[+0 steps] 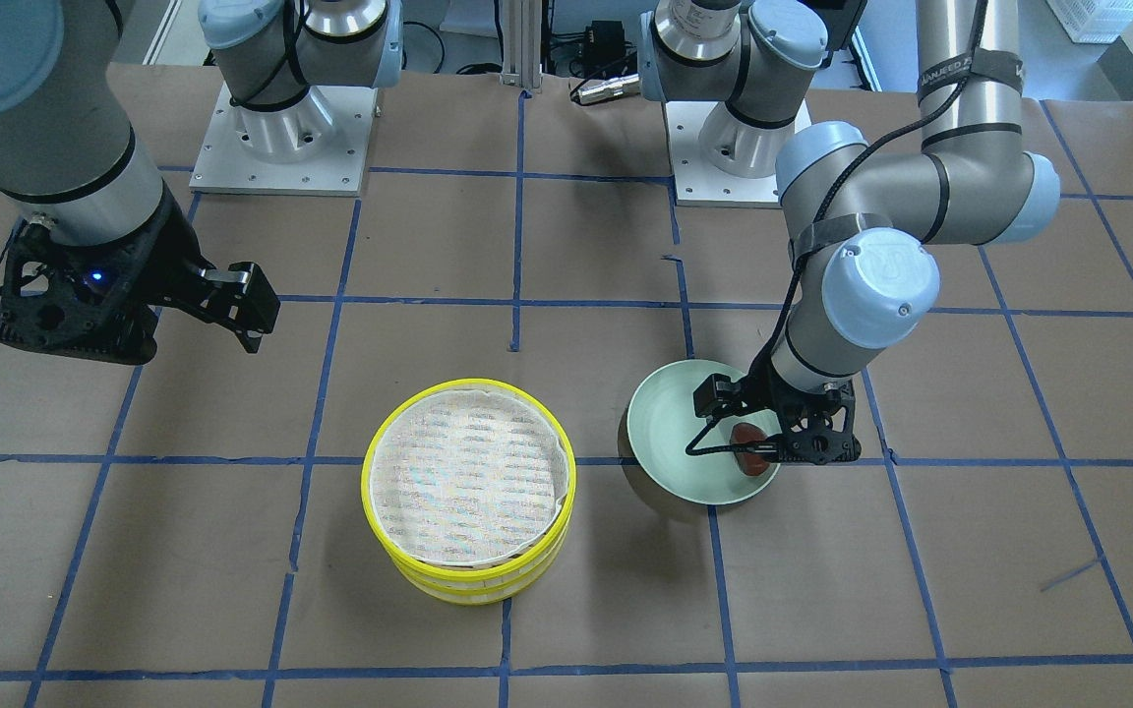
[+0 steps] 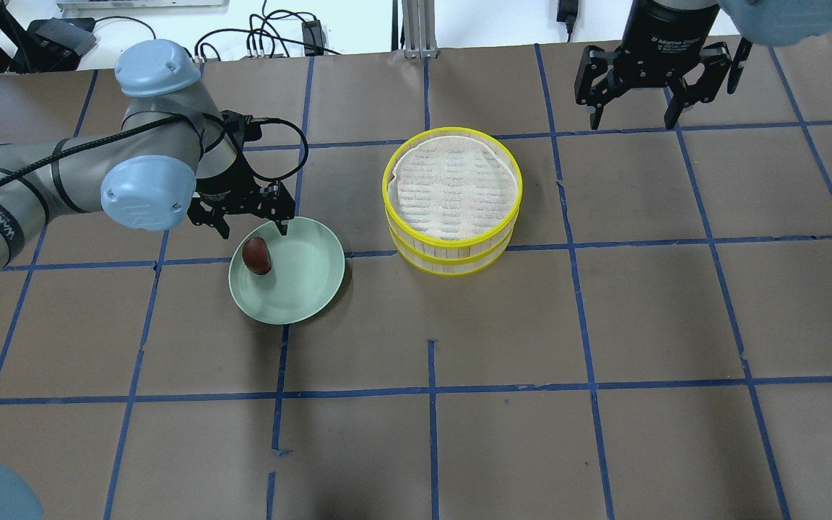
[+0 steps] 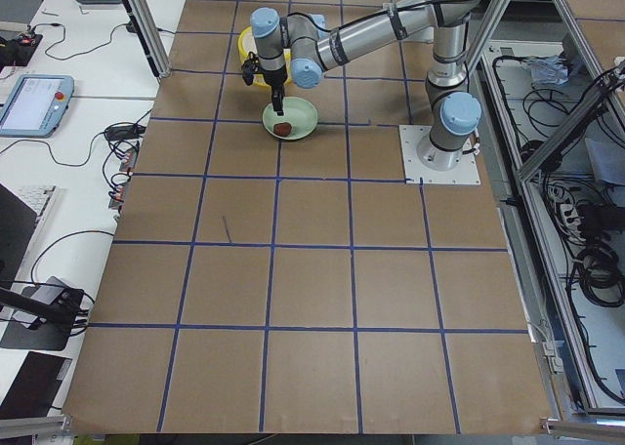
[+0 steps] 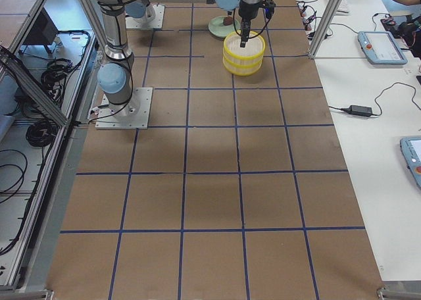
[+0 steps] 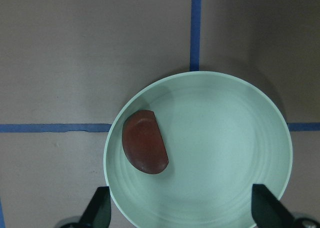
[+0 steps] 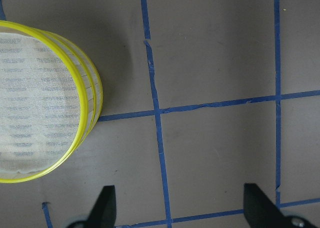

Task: Place buns in different layers of steamer
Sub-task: 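Open and raise right gripper away while left lowers over the red bun, then close left gripper on the red-brown bun on the green plate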

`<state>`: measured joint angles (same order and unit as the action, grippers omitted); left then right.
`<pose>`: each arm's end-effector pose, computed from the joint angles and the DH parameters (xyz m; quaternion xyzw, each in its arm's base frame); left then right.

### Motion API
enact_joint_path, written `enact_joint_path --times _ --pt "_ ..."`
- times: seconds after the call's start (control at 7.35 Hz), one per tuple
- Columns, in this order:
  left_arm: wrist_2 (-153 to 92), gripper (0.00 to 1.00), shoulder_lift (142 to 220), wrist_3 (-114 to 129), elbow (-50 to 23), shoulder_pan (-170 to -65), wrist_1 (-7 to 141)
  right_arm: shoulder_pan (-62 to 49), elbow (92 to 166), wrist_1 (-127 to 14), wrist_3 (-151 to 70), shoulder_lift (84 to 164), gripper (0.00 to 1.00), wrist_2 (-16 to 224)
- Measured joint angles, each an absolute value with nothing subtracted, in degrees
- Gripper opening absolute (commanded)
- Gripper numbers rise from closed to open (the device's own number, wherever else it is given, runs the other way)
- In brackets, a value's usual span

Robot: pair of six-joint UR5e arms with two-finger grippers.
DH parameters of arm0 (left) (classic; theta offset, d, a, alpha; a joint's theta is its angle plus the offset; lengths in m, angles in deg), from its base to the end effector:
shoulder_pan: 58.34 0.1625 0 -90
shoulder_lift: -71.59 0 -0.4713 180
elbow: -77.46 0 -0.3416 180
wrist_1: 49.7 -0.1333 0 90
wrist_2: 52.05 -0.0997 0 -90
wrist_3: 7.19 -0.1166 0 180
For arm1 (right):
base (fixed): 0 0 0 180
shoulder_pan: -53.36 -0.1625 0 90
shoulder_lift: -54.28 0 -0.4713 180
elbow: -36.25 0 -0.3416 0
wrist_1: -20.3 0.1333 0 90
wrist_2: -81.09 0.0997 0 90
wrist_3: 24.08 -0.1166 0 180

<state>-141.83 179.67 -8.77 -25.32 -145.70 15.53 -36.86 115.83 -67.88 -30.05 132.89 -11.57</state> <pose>-0.1094 -0.5319 0.3088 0.0093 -0.9985 -0.0530 0.0039 0.1299 -0.5280 0.4975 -0.0496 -0.9982 -0.0231 0.0245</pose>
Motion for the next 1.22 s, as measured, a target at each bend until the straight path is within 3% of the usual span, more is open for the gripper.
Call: enact_joint_path --times 0.41,0.68,0.95,1.09,1.22 --pt "-142.3 0.91 182.9 -8.3 -28.5 -145.7 9.2 -36.8 116.9 -68.2 -29.9 132.6 0.92 -11.2" --pt "-143.0 0.63 183.3 -8.2 -29.3 -145.6 8.2 -37.0 117.6 -68.5 -29.9 132.5 0.95 -10.7" --pt "-143.3 0.28 183.4 -8.2 -29.9 -145.6 8.1 -36.9 118.1 -69.1 -29.5 132.4 0.96 -10.7" --pt "-143.3 0.18 183.4 -8.3 -30.1 -145.6 8.1 -36.9 118.2 -69.5 -29.1 132.3 0.98 -10.7" --pt "-144.1 0.17 183.3 -8.3 -29.8 -145.6 8.0 -36.9 118.3 -69.8 -28.9 132.3 0.97 -10.6"
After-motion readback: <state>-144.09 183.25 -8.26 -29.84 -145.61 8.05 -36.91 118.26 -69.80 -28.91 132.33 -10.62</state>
